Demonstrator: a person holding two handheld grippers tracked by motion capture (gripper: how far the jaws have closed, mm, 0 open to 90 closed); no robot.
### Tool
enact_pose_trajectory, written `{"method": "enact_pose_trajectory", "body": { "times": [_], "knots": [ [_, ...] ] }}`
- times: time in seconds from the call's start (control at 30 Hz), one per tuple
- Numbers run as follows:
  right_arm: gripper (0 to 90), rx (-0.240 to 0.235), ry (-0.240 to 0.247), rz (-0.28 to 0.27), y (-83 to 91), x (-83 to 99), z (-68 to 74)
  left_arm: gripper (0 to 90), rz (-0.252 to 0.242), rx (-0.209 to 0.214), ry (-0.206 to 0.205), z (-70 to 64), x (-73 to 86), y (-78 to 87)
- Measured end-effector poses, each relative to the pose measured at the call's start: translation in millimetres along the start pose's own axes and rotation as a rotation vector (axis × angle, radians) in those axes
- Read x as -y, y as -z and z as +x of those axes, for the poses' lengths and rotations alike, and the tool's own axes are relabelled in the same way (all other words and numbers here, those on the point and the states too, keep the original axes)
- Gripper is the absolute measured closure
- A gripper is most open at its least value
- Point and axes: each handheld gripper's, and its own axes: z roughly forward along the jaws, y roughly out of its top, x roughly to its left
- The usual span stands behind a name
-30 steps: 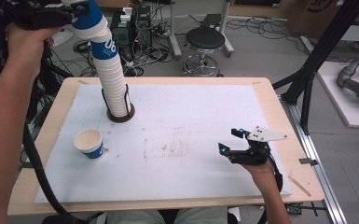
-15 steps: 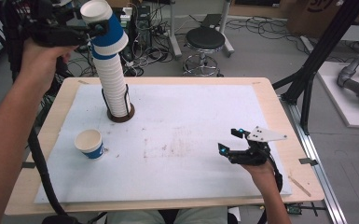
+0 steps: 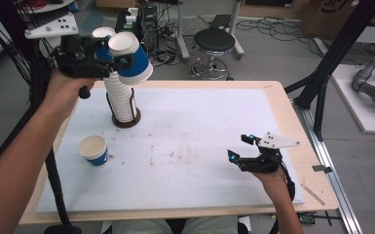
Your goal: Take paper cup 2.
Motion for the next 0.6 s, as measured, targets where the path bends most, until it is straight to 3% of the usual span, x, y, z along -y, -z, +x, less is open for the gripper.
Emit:
{"method": "enact_pose_trajectory", "body": {
  "times": [0.2, 0.6],
  "knots": [
    [21.0, -0.002, 0.000, 0.002, -1.1, 0.2, 0.7, 28.8, 0.030, 0.042, 0.020, -10.7, 28.7, -10.1],
    [21.0, -0.009, 0.000, 0.007, -3.0, 1.8, 1.2, 28.7, 0.070, 0.103, 0.018, -32.7, 84.4, -28.6]
  ]
}}
